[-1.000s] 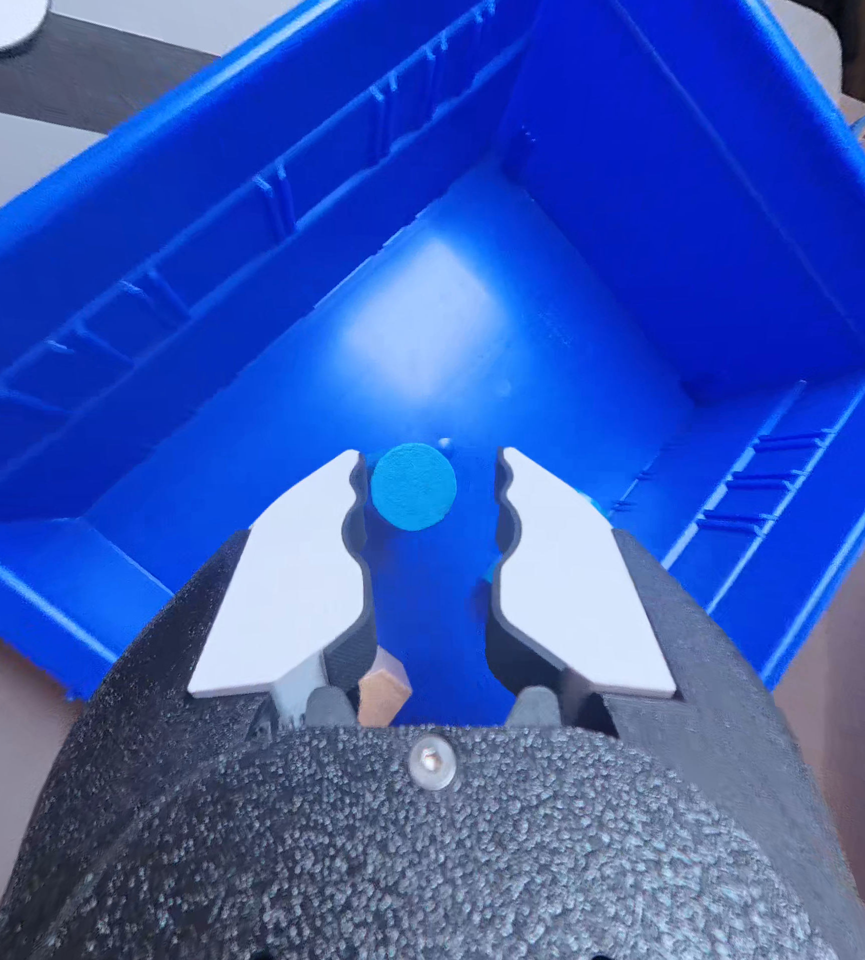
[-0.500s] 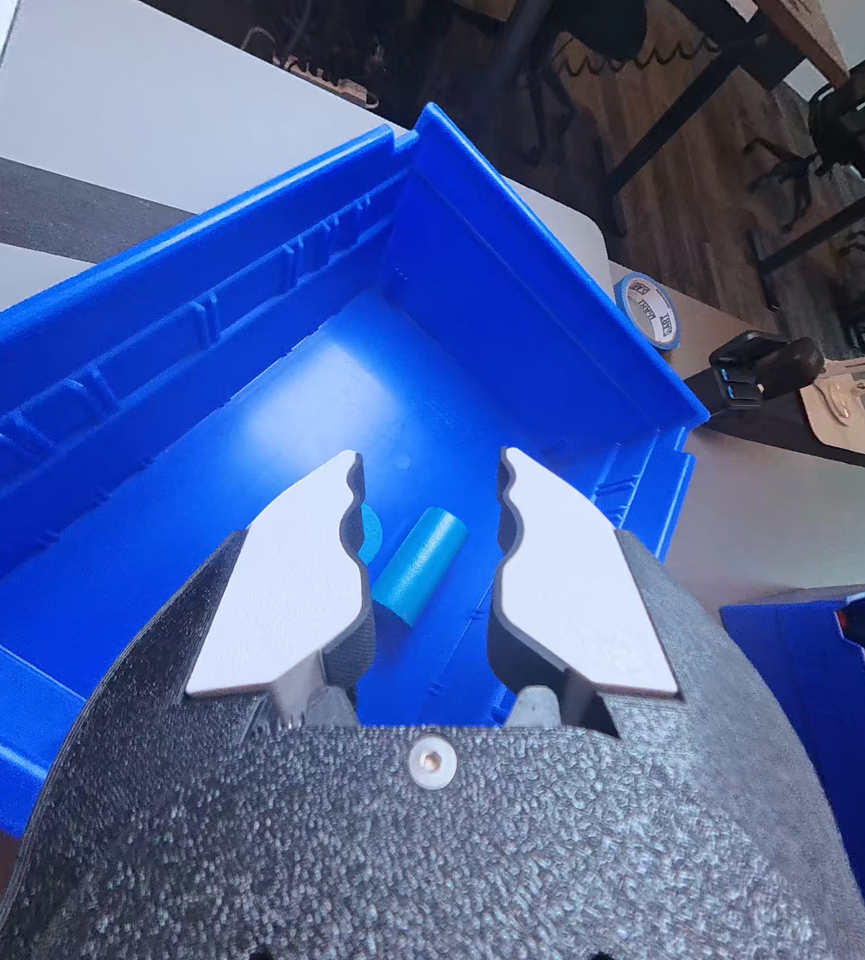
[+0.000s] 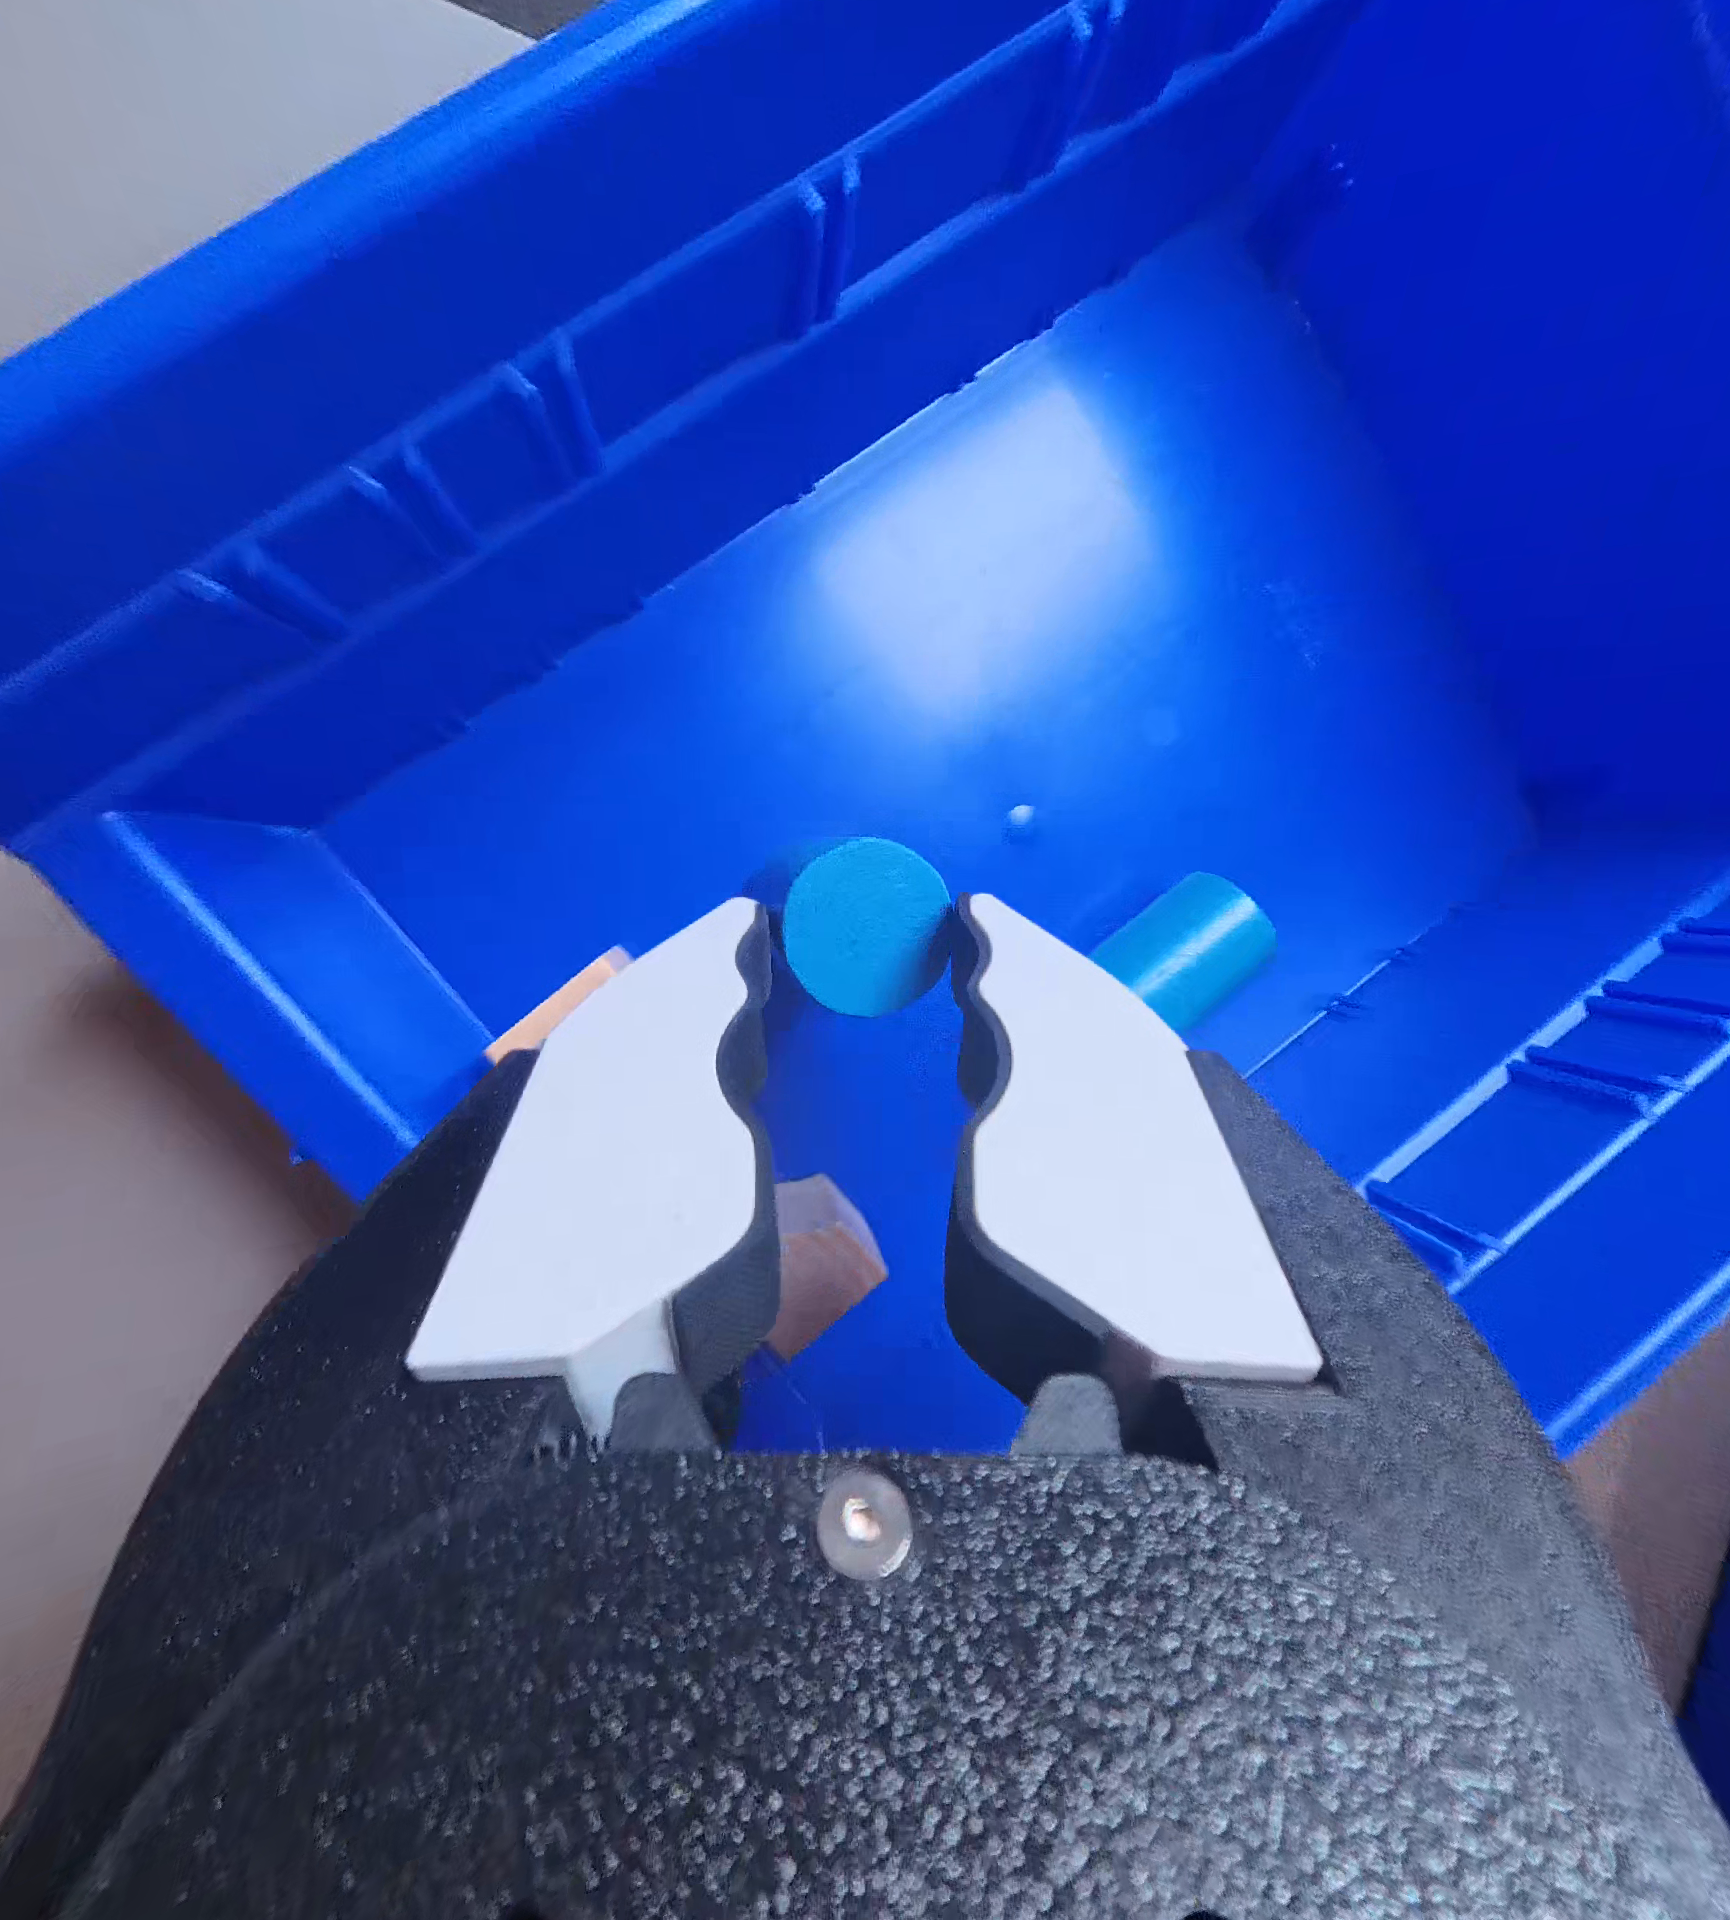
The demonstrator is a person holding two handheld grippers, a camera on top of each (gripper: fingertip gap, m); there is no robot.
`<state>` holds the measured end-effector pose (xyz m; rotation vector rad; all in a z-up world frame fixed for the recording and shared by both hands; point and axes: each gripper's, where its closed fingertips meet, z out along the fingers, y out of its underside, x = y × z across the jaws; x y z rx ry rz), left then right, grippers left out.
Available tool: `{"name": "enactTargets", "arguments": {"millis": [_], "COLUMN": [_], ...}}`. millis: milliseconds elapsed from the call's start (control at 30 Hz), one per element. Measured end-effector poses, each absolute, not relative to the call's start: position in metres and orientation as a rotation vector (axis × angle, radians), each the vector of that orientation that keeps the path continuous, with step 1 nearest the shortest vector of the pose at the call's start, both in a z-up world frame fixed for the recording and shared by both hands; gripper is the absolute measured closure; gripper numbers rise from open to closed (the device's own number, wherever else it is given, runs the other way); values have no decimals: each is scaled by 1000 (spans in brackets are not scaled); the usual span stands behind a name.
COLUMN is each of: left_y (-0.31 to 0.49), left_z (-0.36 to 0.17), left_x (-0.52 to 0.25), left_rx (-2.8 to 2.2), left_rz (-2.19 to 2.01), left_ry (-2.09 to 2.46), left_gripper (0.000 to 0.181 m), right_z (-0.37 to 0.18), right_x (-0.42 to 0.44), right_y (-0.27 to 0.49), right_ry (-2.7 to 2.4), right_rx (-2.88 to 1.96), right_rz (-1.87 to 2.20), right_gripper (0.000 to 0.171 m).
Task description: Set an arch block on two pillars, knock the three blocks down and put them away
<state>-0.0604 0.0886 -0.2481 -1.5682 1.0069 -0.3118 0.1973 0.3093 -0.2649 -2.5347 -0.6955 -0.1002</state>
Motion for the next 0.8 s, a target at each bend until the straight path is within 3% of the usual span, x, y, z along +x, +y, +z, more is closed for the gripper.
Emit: {"name": "enactTargets", "arguments": {"millis": [233, 400, 667, 800], "left_y": [88, 88, 88, 87], "left_z": [-251, -255, -256, -257], "left_x": [-59, -58, -58, -57], "left_rx": [-1575, -1584, -1589, -1590], "left_rz": [-317, -318, -317, -315], "left_ry": [1023, 1034, 1040, 1049], "left_gripper": [148, 149, 149, 149], "right_z": [-258, -252, -234, -242], "right_x": [191, 234, 253, 243], "right_y": [296, 331, 346, 342], "right_ry": [-712, -583, -529, -572], "right_rx": [-2577, -2456, -2329, -2363], "right_rz": [76, -314, -528, -454], "right_gripper": [135, 129, 130, 154]}}
